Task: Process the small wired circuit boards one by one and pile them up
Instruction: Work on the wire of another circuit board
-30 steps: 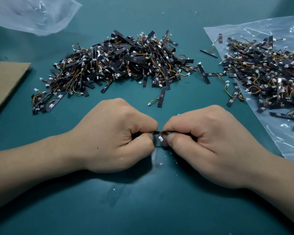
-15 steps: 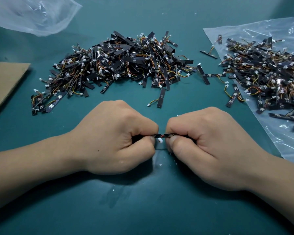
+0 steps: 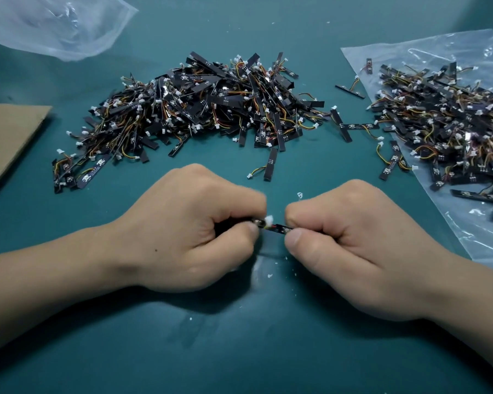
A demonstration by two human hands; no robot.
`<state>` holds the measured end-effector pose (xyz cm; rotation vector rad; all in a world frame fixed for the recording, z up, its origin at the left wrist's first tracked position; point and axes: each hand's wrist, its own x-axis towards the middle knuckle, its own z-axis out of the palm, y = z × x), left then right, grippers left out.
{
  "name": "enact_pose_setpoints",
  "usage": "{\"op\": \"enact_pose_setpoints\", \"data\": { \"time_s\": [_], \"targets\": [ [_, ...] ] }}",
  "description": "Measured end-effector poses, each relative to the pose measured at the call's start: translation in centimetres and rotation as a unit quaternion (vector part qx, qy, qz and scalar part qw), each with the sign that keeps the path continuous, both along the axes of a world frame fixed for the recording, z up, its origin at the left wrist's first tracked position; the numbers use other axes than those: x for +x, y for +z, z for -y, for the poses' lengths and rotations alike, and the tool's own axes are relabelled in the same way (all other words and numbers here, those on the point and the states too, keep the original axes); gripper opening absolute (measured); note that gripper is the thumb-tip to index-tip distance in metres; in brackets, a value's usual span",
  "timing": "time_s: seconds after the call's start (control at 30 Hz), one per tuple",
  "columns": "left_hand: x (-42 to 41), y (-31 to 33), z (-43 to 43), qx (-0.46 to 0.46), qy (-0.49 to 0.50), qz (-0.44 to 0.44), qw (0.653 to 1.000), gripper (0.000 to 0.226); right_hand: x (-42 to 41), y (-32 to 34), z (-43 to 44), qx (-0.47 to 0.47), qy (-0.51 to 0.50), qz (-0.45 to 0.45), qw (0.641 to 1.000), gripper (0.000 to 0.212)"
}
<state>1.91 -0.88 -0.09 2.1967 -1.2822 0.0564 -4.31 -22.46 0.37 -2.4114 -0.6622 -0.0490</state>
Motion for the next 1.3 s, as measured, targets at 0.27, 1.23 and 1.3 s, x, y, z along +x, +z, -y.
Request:
{"op": "enact_pose_setpoints", "data": {
  "time_s": [0.27, 1.23, 1.3],
  "targets": [
    [0.1, -0.4, 0.3, 0.106, 0.206, 0.083, 0.969, 0.045, 0.9, -1.1, 0.8, 0.309, -0.178, -0.037, 0.934, 0.050],
    [0.7, -1.0, 0.4, 0.083, 0.141, 0.064, 0.984, 0.037, 0.4, -1.1, -0.4, -0.035, -0.184, 0.038, 0.982, 0.024],
    [0.8, -1.2, 0.3, 0.052, 0.124, 0.071, 0.988, 0.030, 0.4, -1.2, -0.3, -0.033, -0.189, 0.042, 0.980, 0.034]
  ]
}}
